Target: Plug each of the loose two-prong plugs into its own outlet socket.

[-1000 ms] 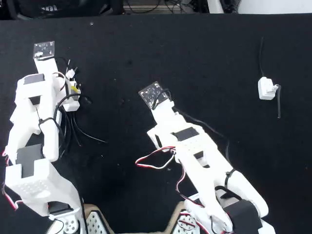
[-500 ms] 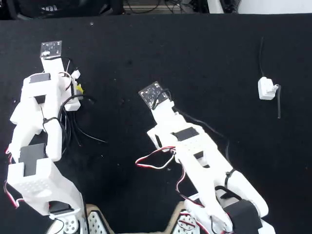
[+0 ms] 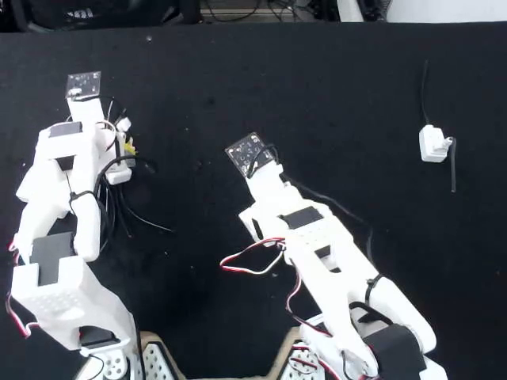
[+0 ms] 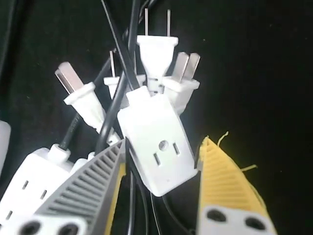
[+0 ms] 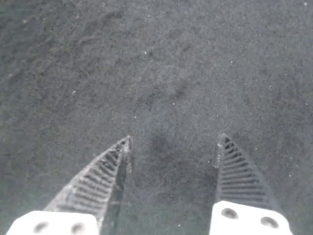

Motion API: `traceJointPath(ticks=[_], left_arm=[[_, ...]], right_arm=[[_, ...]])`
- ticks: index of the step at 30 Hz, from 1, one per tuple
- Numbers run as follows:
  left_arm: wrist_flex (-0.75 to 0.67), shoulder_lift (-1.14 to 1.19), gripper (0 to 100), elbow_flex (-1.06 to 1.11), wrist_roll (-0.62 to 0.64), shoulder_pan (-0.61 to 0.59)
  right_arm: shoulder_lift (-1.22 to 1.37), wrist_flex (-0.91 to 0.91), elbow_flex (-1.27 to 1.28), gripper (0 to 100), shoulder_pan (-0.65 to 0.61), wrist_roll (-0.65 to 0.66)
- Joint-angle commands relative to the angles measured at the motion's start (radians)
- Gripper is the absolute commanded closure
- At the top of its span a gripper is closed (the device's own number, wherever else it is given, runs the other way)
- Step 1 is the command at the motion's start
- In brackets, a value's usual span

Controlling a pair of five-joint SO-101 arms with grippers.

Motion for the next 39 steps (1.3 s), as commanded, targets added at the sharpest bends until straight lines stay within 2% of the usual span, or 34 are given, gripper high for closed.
traceJointPath(ticks=[1, 8, 12, 15, 18, 21, 30, 35, 39], left_arm=[[-0.046, -0.008, 76, 0.013, 0.009, -0.038], [-0.135, -0.008, 76, 0.101, 0.011, -0.030], [-0.138, -0.015, 77, 0.101, 0.011, -0.030], [-0.127, -0.020, 84, 0.097, 0.011, -0.025], [-0.051, -0.020, 98, 0.044, 0.011, -0.025], [0.054, -0.020, 93, -0.030, 0.011, -0.025], [0.480, -0.020, 97, -0.380, 0.003, -0.030], [0.644, -0.020, 97, -0.510, 0.003, -0.030], [0.698, -0.023, 97, -0.529, 0.002, -0.025]], right_arm=[[-0.036, -0.020, -0.004, 74.4, -0.011, 0.005], [-0.036, -0.020, -0.004, 74.4, -0.011, 0.005], [-0.036, -0.020, -0.002, 74.4, -0.011, 0.005], [-0.036, -0.020, -0.002, 74.4, -0.011, 0.005], [-0.036, -0.020, -0.002, 74.4, -0.011, 0.005], [-0.036, -0.020, -0.002, 74.4, -0.011, 0.005], [-0.039, -0.020, -0.004, 74.4, -0.005, -0.002], [-0.042, -0.020, -0.010, 74.4, 0.043, -0.003], [-0.042, -0.055, -0.005, 74.4, 0.087, -0.008]])
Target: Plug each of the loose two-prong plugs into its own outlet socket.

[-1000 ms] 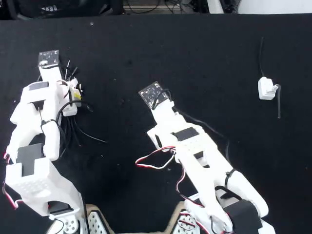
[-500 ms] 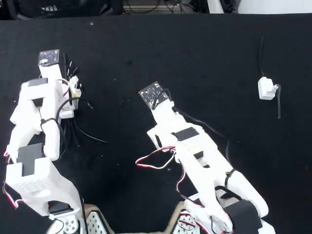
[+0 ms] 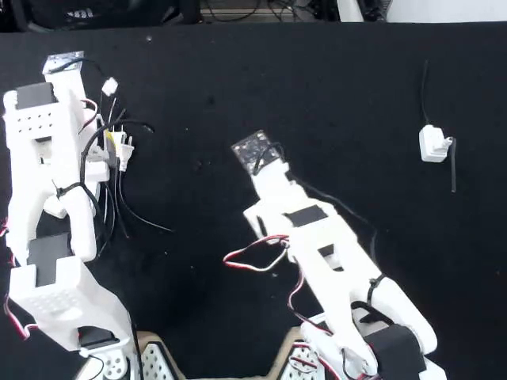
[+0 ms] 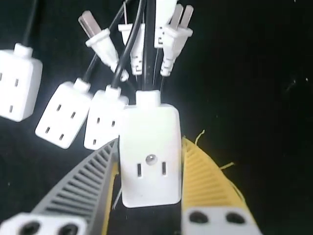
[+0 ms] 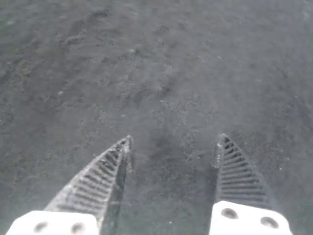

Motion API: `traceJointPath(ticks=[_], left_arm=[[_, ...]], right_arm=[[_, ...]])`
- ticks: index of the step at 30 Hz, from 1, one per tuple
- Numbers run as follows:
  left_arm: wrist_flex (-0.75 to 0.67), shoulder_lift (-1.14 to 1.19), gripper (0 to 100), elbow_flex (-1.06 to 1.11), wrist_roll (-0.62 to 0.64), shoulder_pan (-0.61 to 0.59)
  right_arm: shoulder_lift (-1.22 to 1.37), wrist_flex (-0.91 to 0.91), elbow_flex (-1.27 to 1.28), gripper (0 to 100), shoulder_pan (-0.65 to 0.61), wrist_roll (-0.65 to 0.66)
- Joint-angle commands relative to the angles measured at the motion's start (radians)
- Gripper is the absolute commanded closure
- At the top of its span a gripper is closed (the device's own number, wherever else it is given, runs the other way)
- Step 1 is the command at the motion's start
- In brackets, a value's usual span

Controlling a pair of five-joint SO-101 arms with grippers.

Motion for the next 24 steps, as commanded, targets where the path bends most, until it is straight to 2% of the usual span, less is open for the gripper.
traceJointPath(ticks=[1, 5, 9, 14, 16, 20, 24], left_arm=[[0.055, -0.034, 97, -0.073, -0.002, 0.002], [0.031, -0.150, 97, 0.021, -0.002, 0.010], [-0.054, -0.377, 97, 0.220, -0.002, 0.105], [-0.333, -0.609, 97, 0.616, -0.011, 0.294], [-0.468, -0.647, 97, 0.774, -0.072, 0.349], [-0.689, -0.640, 97, 1.033, -0.150, 0.420], [-0.859, -0.588, 97, 1.191, -0.149, 0.455]], right_arm=[[-0.039, -0.060, -0.005, 74.4, 0.052, -0.028], [-0.036, -0.095, -0.005, 74.4, 0.114, -0.127], [-0.036, -0.109, -0.005, 74.4, 0.169, -0.181], [-0.036, -0.109, -0.004, 74.4, 0.176, -0.189], [-0.036, -0.109, -0.004, 74.4, 0.176, -0.189], [-0.036, -0.109, -0.004, 74.4, 0.176, -0.189], [-0.036, -0.109, -0.004, 74.4, 0.175, -0.193]])
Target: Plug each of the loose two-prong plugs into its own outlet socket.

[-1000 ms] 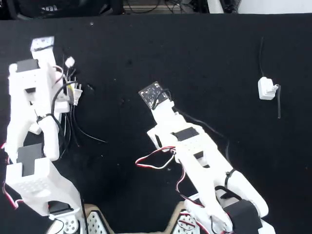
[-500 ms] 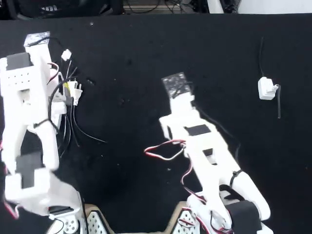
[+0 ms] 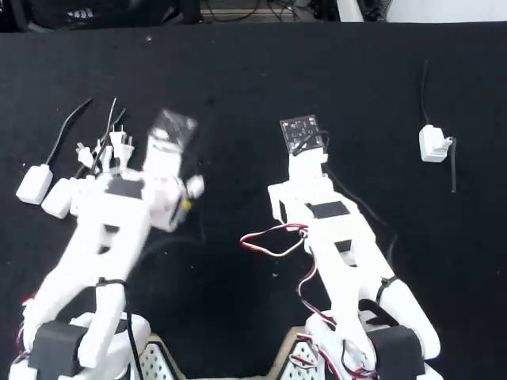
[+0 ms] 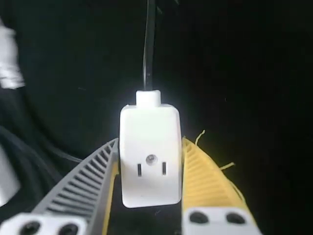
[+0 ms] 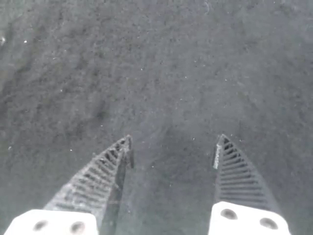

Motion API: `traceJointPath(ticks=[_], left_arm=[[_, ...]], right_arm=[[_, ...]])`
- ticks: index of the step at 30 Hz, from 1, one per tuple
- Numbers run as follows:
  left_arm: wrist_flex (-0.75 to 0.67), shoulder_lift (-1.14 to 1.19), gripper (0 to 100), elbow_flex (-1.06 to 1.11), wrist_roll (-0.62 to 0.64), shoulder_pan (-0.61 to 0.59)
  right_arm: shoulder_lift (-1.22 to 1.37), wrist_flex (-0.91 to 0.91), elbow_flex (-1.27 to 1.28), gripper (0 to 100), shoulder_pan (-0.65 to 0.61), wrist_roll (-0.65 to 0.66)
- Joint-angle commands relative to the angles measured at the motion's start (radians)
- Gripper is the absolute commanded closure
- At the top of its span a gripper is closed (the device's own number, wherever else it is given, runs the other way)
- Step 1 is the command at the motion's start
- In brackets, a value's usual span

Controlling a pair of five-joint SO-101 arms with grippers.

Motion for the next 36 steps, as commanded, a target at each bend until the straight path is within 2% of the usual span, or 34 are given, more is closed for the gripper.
traceJointPath(ticks=[1, 5, 9, 11, 14, 16, 20, 26, 31, 36], left_arm=[[-0.190, 0.021, 97, 0.137, -0.014, 0.044], [-0.138, 0.023, 97, 0.110, -0.012, 0.038], [0.058, -0.028, 97, -0.005, 0.014, 0.018], [0.124, -0.041, 92, -0.036, 0.025, 0.018], [0.158, -0.038, 77, -0.038, 0.028, 0.022], [0.158, -0.037, 73, -0.025, 0.029, 0.013], [0.164, -0.037, 78, -0.053, 0.023, -0.002], [0.149, -0.025, 78, -0.093, 0.020, -0.133], [0.023, -0.025, 78, -0.024, -0.051, -0.232], [-0.083, -0.025, 78, 0.081, -0.100, -0.246]], right_arm=[[-0.036, -0.025, -0.004, 74.4, 0.020, -0.008], [-0.036, -0.025, -0.004, 74.4, 0.018, -0.008], [-0.036, -0.025, -0.004, 74.4, 0.018, -0.008], [-0.036, -0.025, -0.004, 74.4, 0.018, -0.008], [-0.036, -0.025, -0.004, 74.4, 0.018, -0.008], [-0.036, -0.025, -0.004, 74.4, 0.018, -0.008], [-0.036, -0.025, -0.004, 74.4, 0.018, -0.008], [-0.036, -0.025, -0.004, 74.4, 0.018, -0.008], [-0.036, -0.025, -0.004, 74.4, 0.017, -0.008], [-0.036, -0.025, -0.004, 74.4, 0.017, -0.008]])
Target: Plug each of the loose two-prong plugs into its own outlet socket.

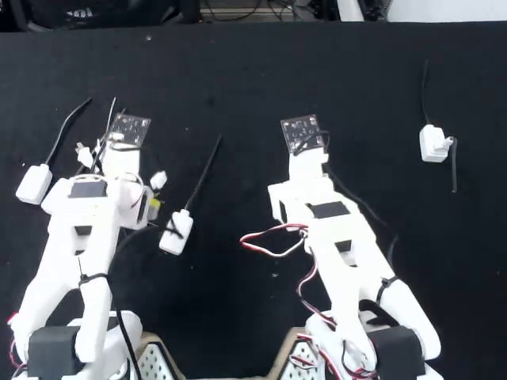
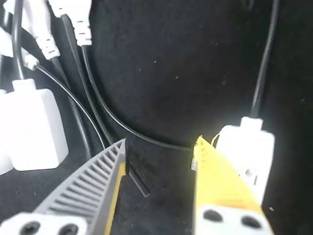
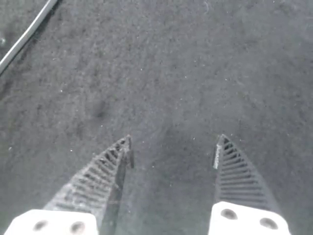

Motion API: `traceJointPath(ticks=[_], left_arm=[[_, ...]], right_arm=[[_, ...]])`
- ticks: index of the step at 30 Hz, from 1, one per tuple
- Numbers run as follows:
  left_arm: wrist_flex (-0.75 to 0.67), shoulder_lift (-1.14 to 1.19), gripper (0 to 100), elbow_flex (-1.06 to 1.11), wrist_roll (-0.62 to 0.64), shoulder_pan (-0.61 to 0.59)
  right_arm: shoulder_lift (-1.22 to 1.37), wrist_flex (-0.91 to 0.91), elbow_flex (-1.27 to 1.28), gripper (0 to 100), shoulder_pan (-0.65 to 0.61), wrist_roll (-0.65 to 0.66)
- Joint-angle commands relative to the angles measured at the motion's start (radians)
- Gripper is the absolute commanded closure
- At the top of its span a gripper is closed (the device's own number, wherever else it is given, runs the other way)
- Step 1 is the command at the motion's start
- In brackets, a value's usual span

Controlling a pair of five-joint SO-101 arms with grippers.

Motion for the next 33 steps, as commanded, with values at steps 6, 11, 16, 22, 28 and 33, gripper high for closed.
traceJointPath(ticks=[6, 11, 16, 22, 28, 33], left_arm=[[-0.097, -0.026, 78, 0.101, -0.031, 0.031], [0.061, -0.026, 79, 0.022, -0.014, 0.188], [0.058, -0.026, 79, 0.001, 0.063, 0.341], [0.040, -0.026, 79, -0.038, 0.126, 0.450], [0.054, -0.018, 79, -0.120, 0.187, 0.512], [0.054, -0.026, 79, -0.148, 0.183, 0.552]], right_arm=[[-0.036, -0.025, -0.004, 74.4, 0.017, -0.006], [-0.036, -0.025, -0.004, 74.4, 0.020, -0.006], [-0.039, -0.025, -0.012, 74.4, 0.066, -0.006], [-0.042, -0.037, -0.013, 74.4, 0.181, -0.181], [-0.038, -0.081, -0.010, 74.4, 0.212, -0.224], [-0.038, -0.081, -0.010, 74.4, 0.219, -0.222]])
